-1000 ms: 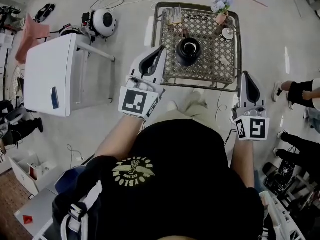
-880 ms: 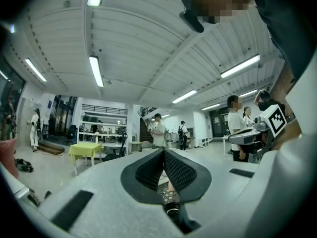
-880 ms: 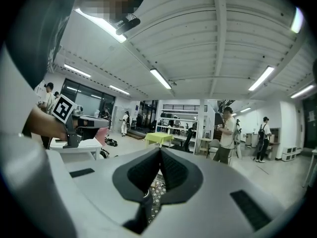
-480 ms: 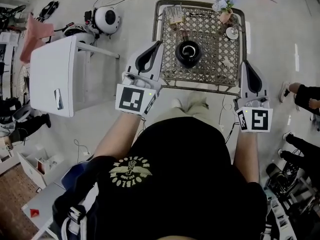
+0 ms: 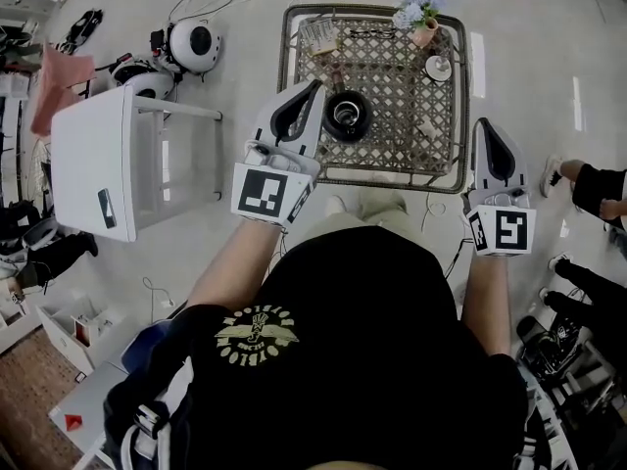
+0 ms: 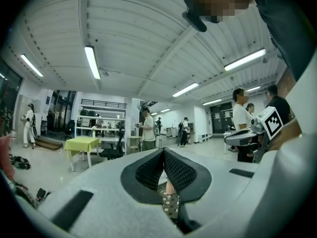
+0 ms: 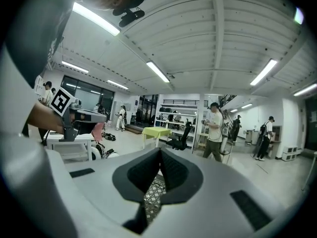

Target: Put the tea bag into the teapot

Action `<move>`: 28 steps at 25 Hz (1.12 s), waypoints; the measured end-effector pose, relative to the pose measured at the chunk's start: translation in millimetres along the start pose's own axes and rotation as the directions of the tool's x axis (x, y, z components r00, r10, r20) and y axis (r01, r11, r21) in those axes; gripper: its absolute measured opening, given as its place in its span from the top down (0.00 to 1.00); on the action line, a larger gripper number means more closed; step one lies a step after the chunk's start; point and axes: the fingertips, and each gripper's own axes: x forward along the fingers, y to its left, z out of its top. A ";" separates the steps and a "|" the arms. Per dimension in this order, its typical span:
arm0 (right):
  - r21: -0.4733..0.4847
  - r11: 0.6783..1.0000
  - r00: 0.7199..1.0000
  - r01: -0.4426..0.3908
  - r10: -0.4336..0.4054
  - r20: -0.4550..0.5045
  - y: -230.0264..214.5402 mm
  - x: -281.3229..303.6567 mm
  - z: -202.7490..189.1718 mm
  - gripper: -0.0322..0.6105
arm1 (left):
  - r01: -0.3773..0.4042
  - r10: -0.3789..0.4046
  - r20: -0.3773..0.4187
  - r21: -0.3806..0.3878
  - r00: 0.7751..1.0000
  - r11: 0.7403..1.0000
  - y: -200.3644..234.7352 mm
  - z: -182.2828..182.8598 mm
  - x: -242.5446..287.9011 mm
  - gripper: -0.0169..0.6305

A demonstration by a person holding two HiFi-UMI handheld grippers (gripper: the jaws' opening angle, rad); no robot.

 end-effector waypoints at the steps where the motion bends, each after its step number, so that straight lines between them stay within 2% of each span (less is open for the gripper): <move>1: 0.004 1.000 1.000 0.002 -0.002 -0.010 -4.4 1.3 -5.1 0.94 | 0.002 -0.002 -0.003 -0.003 1.000 1.000 -2.3 -1.7 5.1 0.98; 8: 0.019 1.000 0.997 -0.022 0.023 -0.067 -21.2 14.3 -39.5 0.94 | 0.003 -0.003 -0.035 -0.011 0.999 1.000 -9.2 -18.1 30.8 0.98; 12: 0.031 0.997 0.993 -0.065 0.067 -0.093 -23.8 24.1 -63.2 0.94 | -0.004 0.004 -0.053 -0.013 0.999 1.000 -8.7 -27.0 41.4 0.98; 13: 0.040 0.996 0.990 -0.082 0.086 -0.109 -22.7 27.5 -72.3 0.91 | -0.005 0.004 -0.057 -0.012 0.998 1.000 -8.5 -28.9 43.7 0.98; 14: 0.052 0.994 0.986 -0.100 0.106 -0.129 -20.8 31.2 -82.5 0.81 | -0.005 0.004 -0.062 -0.011 0.998 1.000 -8.3 -30.7 45.8 0.98; 15: 0.066 0.991 0.981 -0.117 0.126 -0.150 -18.4 34.9 -93.8 0.76 | -0.005 0.004 -0.067 -0.011 0.998 1.000 -7.9 -32.5 47.4 0.98; 16: 0.074 0.989 0.975 -0.130 0.141 -0.173 -15.6 38.5 -106.3 0.74 | -0.005 0.004 -0.072 -0.010 0.997 1.000 -7.6 -34.2 48.7 0.98; 21: 0.124 0.981 0.936 -0.152 0.183 -0.300 -8.7 53.7 -182.1 0.70 | -0.004 0.004 -0.083 -0.009 0.997 1.000 -7.9 -36.6 56.1 0.98; 25: 0.128 0.977 0.874 -0.172 0.211 -0.438 -3.2 53.5 -257.8 0.69 | -0.023 0.017 -0.080 -0.073 0.997 0.997 -6.0 -32.3 59.0 0.98; 28: 0.142 0.972 0.829 -0.189 0.236 -0.506 2.0 53.0 -301.2 0.69 | -0.026 0.022 -0.067 -0.053 0.997 0.998 -3.6 -25.9 60.1 0.98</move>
